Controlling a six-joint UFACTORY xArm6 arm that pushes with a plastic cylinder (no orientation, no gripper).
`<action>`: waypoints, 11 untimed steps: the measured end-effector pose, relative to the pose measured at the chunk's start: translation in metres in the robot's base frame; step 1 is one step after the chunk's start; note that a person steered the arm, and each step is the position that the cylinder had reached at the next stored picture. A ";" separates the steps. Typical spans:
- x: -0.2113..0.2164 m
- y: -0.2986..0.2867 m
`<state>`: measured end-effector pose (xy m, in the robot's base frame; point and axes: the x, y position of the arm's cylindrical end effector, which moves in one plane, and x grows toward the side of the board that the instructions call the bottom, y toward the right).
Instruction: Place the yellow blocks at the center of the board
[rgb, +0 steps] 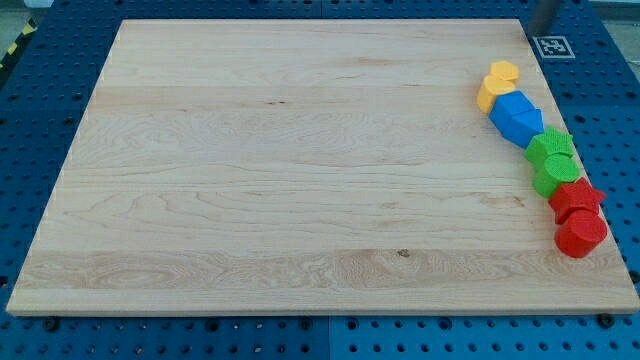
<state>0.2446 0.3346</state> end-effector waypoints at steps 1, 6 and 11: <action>0.049 0.010; 0.066 -0.130; 0.121 -0.232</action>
<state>0.3661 0.1026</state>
